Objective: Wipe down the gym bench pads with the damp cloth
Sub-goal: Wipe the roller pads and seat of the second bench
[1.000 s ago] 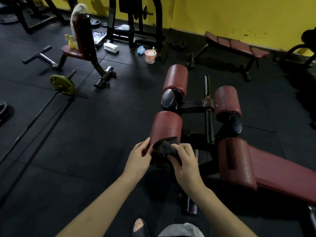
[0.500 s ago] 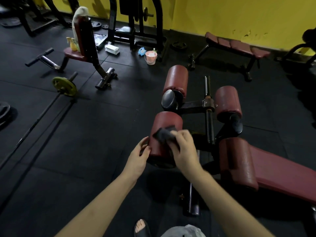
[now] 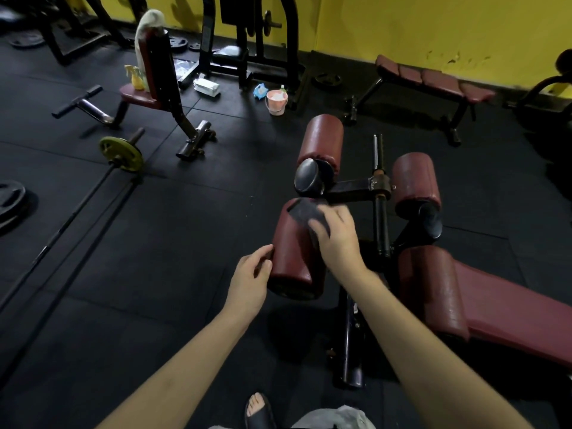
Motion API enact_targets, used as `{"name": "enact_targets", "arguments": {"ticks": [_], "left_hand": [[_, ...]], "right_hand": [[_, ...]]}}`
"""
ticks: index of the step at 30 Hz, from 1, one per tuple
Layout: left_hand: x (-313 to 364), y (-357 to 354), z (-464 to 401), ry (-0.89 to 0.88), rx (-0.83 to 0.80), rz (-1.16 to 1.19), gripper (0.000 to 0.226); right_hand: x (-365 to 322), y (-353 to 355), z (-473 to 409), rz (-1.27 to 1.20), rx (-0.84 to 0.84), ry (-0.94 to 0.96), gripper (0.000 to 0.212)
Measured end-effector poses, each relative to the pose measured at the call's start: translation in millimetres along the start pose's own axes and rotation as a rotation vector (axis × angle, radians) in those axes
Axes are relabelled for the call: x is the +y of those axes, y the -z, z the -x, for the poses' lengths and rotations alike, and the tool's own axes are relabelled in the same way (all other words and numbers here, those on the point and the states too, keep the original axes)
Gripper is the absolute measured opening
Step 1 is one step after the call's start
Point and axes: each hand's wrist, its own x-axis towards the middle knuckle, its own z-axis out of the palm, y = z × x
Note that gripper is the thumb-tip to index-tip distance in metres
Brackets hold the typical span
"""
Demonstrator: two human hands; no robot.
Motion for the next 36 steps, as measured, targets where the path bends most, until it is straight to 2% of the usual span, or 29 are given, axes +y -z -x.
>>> {"name": "enact_targets", "arguments": {"ticks": [4,6,9,13,16,21,25,29,33,36], "left_hand": [[4,-11,4,-0.003,0.044,0.002,0.039],[1,-12,3,-0.002,0.042,0.003,0.041],[-3,-8,1,0.042,0.000,0.052,0.042],[-6,-2,0,0.095,-0.065,0.071,0.043],[-6,3,-1,0.065,-0.034,0.019,0.040],[4,-4,9,-0.009,0.025,0.042,0.037],[5,-11,9,-0.003,0.019,0.022,0.044],[1,-6,5,0.051,-0.031,0.078,0.046],[6,0,5,0.075,-0.054,0.097,0.043],[6,0,4,0.034,-0.013,0.022,0.040]], "right_hand": [[-11,12,97,-0.040,-0.034,0.061,0.029],[-11,14,107,-0.051,-0.048,0.061,0.031],[-3,4,62,0.003,-0.041,0.090,0.028],[7,-6,-26,0.071,0.040,-0.042,0.033],[8,-6,-42,0.059,0.014,-0.039,0.028],[2,2,50,0.059,0.048,0.062,0.029],[-3,10,101,-0.005,0.060,0.049,0.030],[4,-8,41,0.030,0.090,0.038,0.027],[13,-5,-38,0.007,0.068,-0.111,0.032],[10,-1,-24,0.057,0.044,-0.035,0.031]]}}
